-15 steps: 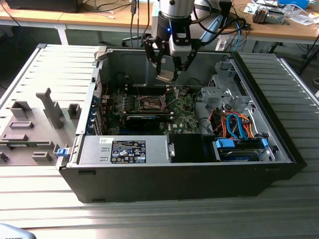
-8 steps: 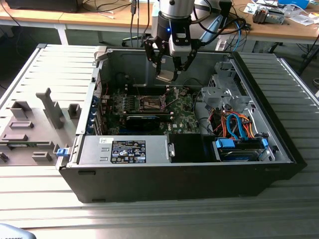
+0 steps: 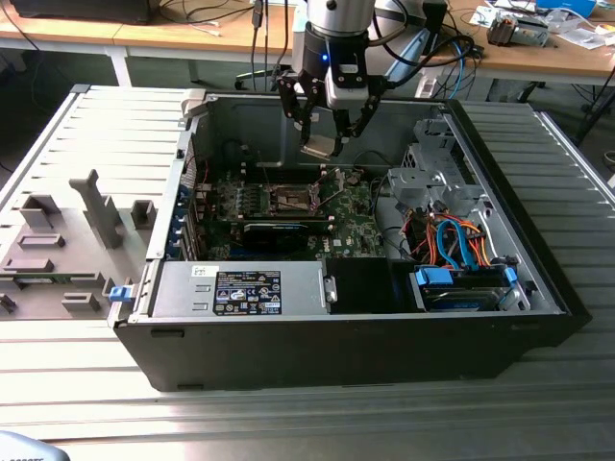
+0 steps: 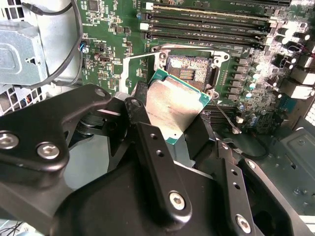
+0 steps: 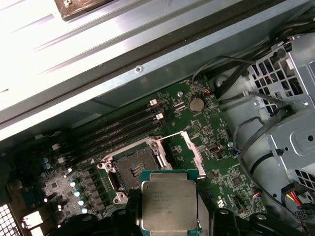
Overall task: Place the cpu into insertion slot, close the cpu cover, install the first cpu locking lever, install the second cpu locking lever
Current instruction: 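Place the cpu into insertion slot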
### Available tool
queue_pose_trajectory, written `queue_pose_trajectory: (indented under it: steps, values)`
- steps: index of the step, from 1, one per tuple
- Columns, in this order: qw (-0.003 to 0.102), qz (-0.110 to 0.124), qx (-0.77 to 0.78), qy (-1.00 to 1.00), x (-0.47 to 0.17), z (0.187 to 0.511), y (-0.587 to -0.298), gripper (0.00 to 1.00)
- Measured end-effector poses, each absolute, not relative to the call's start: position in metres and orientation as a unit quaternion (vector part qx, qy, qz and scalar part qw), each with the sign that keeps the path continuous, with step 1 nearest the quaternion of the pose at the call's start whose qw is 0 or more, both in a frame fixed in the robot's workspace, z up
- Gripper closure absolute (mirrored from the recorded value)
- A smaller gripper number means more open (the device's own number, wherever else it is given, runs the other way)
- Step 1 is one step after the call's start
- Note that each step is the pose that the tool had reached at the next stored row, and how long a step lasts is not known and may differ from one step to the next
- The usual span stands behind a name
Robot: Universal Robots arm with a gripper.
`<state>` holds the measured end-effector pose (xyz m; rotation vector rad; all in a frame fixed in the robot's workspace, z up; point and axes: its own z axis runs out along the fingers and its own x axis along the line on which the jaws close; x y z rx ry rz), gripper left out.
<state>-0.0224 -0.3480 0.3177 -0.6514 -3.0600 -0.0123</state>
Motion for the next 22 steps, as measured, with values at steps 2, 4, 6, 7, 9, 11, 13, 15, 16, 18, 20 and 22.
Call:
queue_pose_trajectory:
  steps: [2,4,6,7,9,11,13,15,16,18,20,22]
  values:
    - [0.006,-0.004,-0.209,-0.978,-0.0225,0.3176,-0.3480,0.45]
    - [0.007,-0.004,-0.210,-0.978,-0.0225,0.3176,-0.3480,0.45]
    - [0.006,-0.004,-0.211,-0.977,-0.0225,0.3176,-0.3480,0.45]
    - [0.006,-0.004,-0.211,-0.977,-0.0224,0.3175,-0.3480,0.45]
    - [0.006,-0.004,-0.212,-0.977,-0.0225,0.3175,-0.3480,0.45]
    - [0.006,-0.004,-0.213,-0.977,-0.0225,0.3175,-0.3480,0.45]
    - [0.006,-0.004,-0.214,-0.977,-0.0224,0.3175,-0.3480,0.45]
    - [0.006,-0.004,-0.215,-0.977,-0.0224,0.3174,-0.3480,0.45]
    - [0.006,-0.004,-0.215,-0.976,-0.0225,0.3174,-0.3480,0.45]
    - [0.006,-0.004,-0.216,-0.976,-0.0225,0.3174,-0.3480,0.45]
    - [0.006,-0.004,-0.217,-0.976,-0.0224,0.3173,-0.3480,0.45]
    - [0.006,-0.004,-0.218,-0.976,-0.0225,0.3173,-0.3480,0.45]
